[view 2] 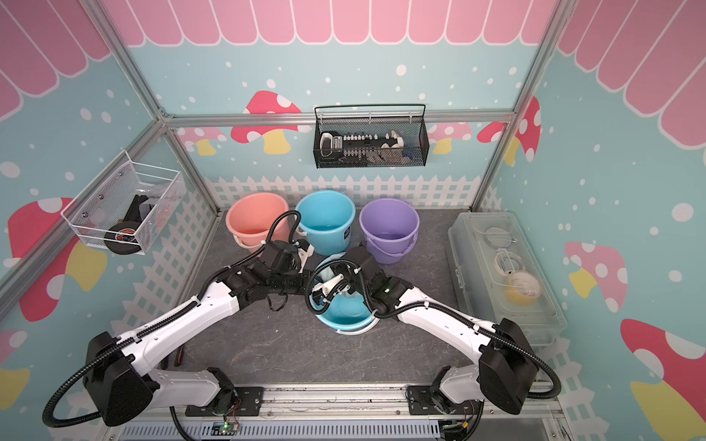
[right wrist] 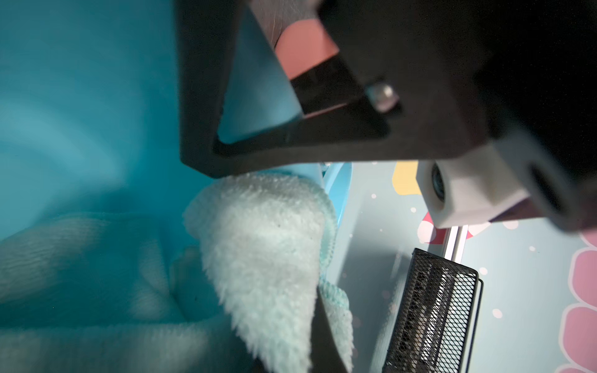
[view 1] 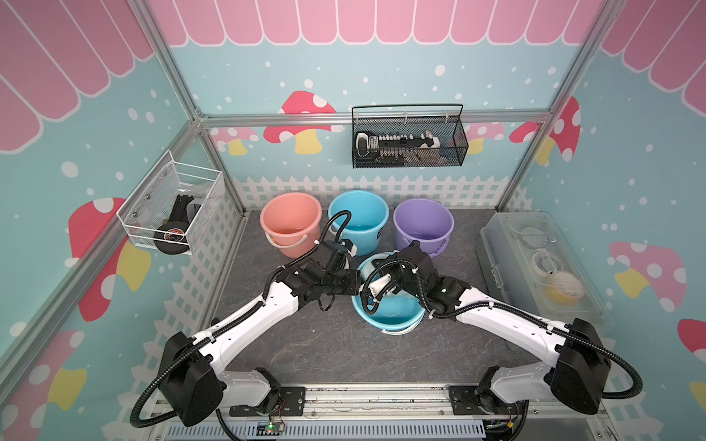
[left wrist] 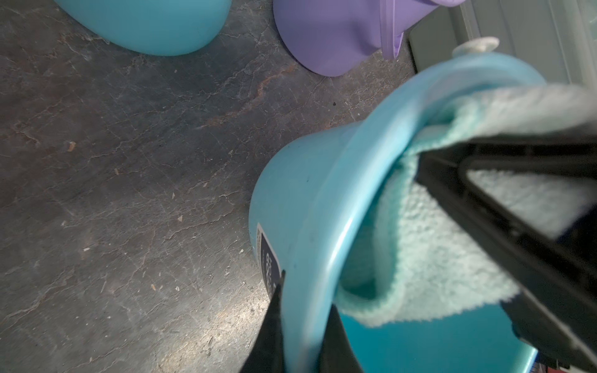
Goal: Wipe the inside of the bucket with a cloth
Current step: Wipe the dirt from the inside of the bucket.
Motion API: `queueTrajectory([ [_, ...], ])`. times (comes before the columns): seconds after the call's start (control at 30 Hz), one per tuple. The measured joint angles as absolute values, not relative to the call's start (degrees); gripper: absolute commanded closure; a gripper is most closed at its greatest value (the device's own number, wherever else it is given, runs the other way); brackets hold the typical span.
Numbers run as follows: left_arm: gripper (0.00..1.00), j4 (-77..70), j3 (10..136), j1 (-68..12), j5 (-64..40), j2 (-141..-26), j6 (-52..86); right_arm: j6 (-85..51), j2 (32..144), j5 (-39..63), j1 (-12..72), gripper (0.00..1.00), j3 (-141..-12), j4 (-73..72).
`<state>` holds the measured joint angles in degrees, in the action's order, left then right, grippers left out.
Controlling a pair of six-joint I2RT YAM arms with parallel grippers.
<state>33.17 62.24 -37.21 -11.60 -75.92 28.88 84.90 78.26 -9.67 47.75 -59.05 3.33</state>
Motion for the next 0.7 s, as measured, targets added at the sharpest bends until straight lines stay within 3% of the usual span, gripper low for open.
queueTrajectory([
  [0.2,1.0,34.3,63.1,-37.2,-11.6,-76.9,28.5,88.3,78.2,-17.0,47.7,1.0,-62.0,14.3],
  [0.37,1.0,36.0,64.2,-37.3,-11.8,-78.2,27.6,87.0,76.4,-16.9,47.7,1.0,-65.5,29.9],
  [0.7,1.0,38.3,66.0,-37.3,-11.6,-78.2,26.5,76.8,72.6,-0.7,49.2,1.0,-71.7,53.8],
])
